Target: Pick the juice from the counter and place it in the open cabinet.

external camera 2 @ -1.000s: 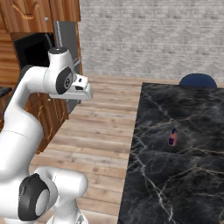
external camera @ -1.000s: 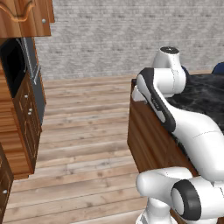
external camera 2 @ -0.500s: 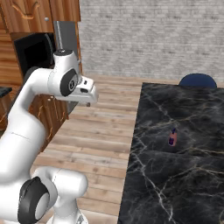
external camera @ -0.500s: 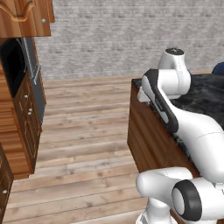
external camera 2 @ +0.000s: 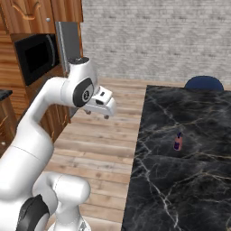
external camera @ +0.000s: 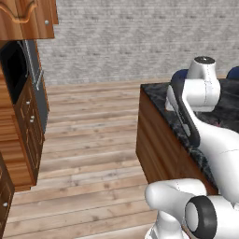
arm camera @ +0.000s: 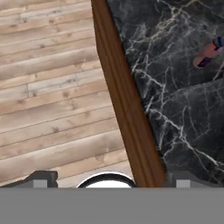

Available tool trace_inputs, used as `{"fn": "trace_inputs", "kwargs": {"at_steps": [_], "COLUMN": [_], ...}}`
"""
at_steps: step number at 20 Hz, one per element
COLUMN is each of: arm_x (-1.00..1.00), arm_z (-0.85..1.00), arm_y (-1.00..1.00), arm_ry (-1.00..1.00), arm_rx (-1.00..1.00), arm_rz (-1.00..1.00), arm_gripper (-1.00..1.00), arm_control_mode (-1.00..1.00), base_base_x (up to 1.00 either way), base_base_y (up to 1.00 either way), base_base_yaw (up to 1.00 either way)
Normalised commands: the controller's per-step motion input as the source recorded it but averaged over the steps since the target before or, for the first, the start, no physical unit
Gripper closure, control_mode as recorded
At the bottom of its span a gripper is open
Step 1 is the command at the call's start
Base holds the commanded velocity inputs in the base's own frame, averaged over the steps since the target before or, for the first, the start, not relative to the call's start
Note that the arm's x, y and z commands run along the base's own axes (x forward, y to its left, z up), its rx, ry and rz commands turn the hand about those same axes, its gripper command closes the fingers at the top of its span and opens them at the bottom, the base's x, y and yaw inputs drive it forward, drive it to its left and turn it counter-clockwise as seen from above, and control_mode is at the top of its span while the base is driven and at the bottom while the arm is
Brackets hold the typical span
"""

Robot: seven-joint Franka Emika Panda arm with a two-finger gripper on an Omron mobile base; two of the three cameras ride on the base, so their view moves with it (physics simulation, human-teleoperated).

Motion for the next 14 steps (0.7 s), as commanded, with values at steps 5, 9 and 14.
{"fn": "trace_inputs", "kwargs": {"at_steps": [5,9,14], "arm_x": [-0.08,0.0,0.0], "arm_z": [-0.09,-0.1,-0.19], "arm_y": [-0.68,-0.62,-0.63], "arm_ry": [0.0,0.0,0.0], "arm_rx": [0.0,0.0,0.0], "arm_rz": [-0.29,-0.29,-0.28], "arm_gripper": [-1.0,-1.0,-1.0], "arm_control_mode": [-1.0,-1.0,-1.0], "base_base_x": [0.0,0.0,0.0], "base_base_y": [0.0,0.0,0.0], "base_base_yaw": [0.0,0.0,0.0]}}
